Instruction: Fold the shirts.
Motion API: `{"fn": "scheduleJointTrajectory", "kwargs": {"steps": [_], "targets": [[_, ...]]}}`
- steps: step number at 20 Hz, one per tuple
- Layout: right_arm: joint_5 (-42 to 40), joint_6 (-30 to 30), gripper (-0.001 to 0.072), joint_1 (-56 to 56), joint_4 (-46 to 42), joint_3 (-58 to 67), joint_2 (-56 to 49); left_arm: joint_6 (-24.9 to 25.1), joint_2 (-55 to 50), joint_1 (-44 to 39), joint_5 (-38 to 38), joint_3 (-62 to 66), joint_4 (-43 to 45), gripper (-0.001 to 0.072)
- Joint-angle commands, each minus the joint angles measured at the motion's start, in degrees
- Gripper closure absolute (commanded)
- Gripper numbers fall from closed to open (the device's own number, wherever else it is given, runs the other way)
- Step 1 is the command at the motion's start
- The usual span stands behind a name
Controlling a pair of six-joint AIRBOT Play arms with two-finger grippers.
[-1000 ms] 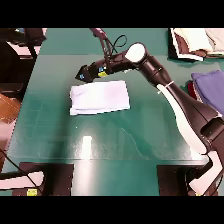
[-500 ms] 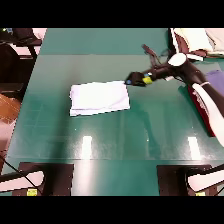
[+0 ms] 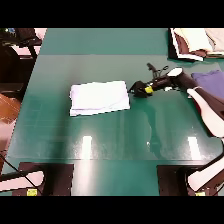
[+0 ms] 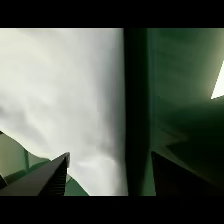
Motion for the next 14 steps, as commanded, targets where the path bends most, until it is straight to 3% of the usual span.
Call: {"fn": "scheduleJointTrajectory", "kwargs": {"steps": [1, 6, 9, 14], "targets": [[0.24, 0.33, 0.02, 5.22, 4.76, 7.61, -7.82, 0.0, -0.04, 0.0, -0.61, 0.0, -1.11, 0.0681], [0.46, 0.31, 0.0693, 8.63, 4.79, 17.27, -13.33, 0.07, -0.04, -0.68, -3.21, 0.0, -1.4, 0.0682], [0.59, 0.76, 0.0693, 5.92, 4.02, 22.8, -11.74, 1.49, -0.04, -4.35, -2.97, 0.0, -1.38, 0.0682], [5.18, 7.32, 0.0693, -7.08, -12.46, 29.33, -2.43, 2.8, -0.04, -12.96, -2.25, 0.0, -1.4, 0.0682]]}}
